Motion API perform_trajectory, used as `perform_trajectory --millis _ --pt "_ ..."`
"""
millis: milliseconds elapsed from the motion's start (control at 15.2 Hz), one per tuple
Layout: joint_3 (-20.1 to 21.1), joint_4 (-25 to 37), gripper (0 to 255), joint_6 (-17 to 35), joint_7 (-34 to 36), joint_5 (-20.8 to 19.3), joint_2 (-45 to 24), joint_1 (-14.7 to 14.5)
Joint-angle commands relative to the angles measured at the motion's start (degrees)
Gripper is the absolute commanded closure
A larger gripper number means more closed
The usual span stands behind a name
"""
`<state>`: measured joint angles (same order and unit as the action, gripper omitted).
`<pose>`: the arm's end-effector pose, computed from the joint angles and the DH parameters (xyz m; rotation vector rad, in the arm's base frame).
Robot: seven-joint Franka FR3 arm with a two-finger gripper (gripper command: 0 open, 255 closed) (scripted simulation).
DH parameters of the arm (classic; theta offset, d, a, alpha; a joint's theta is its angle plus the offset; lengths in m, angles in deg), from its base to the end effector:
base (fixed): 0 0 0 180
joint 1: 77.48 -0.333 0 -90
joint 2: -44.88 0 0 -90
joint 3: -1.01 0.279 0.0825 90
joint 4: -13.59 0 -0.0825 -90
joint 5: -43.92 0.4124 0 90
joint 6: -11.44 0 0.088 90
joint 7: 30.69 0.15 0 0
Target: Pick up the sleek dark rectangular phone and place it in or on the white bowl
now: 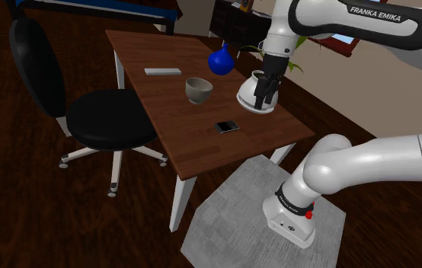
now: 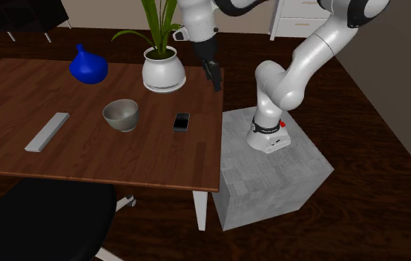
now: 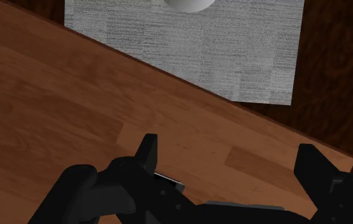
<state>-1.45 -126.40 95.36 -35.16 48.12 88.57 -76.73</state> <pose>0.3398 -0.0073 0.4637 -3.0086 -0.0556 0.3171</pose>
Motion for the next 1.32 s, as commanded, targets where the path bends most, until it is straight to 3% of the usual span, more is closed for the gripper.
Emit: perform_trajectory --millis 0,396,726,1122,1254 --pt "0.00 0.00 0 0.00 0.00 0.00 0.00 0.00" --pt "-6.70 -8.09 0 13.09 -19.99 -7.82 -1.15 -3.08" --pt "-12.88 -12.00 0 26.11 -36.01 -13.11 -6.22 -5.71" --pt "-20.83 -12.86 0 42.97 -55.32 -16.06 -16.93 -10.67" --pt "-21.16 -13.26 0 44.26 -55.78 -16.05 -17.72 -10.83"
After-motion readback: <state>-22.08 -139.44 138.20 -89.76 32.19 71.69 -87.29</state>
